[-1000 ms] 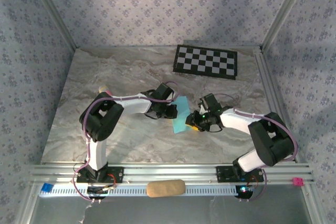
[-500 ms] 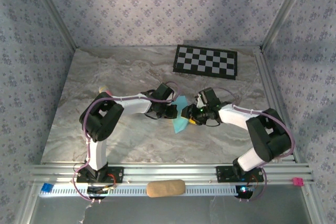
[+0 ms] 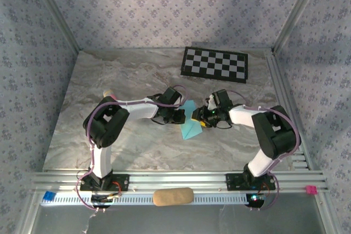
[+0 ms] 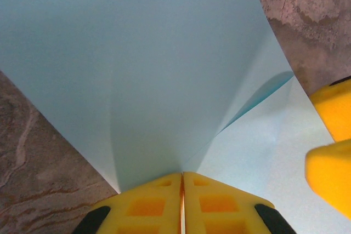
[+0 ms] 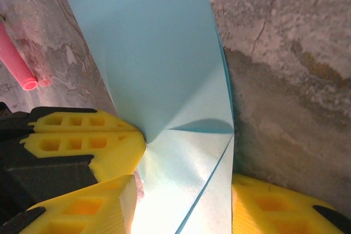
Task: Fold a paper plane with a square sheet of paper (pick it up from the middle)
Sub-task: Turn over the paper at the center of the table.
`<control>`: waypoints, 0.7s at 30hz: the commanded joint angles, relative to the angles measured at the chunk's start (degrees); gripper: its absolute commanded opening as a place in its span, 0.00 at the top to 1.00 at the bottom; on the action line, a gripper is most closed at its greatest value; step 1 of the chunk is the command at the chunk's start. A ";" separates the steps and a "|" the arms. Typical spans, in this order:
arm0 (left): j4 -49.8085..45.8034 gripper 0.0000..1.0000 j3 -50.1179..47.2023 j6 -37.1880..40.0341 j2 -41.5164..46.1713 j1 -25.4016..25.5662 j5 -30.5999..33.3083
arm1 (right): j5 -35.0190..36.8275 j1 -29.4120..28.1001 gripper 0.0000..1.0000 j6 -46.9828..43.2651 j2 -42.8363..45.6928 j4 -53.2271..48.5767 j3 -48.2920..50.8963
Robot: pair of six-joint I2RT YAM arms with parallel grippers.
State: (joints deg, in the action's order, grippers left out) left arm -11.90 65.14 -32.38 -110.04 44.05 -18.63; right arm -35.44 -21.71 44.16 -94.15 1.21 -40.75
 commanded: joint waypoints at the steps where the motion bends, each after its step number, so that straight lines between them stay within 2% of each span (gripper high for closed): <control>1: -0.67 0.89 -0.39 0.48 -0.73 0.68 0.26 | -2.00 0.81 0.57 0.46 -0.81 2.64 0.86; 7: -0.47 0.89 -0.36 0.39 -0.70 0.70 0.26 | -3.40 1.85 0.65 -0.44 -2.02 4.24 1.62; 21: 0.26 0.90 -0.91 -0.09 -0.27 0.76 0.03 | -4.11 2.69 0.77 -0.84 -3.43 6.18 1.69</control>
State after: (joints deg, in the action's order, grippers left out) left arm -11.66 65.10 -32.42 -110.04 44.38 -18.61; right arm -38.44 -19.40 44.10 -96.66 6.76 -39.35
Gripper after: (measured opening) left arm 0.105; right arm 0.231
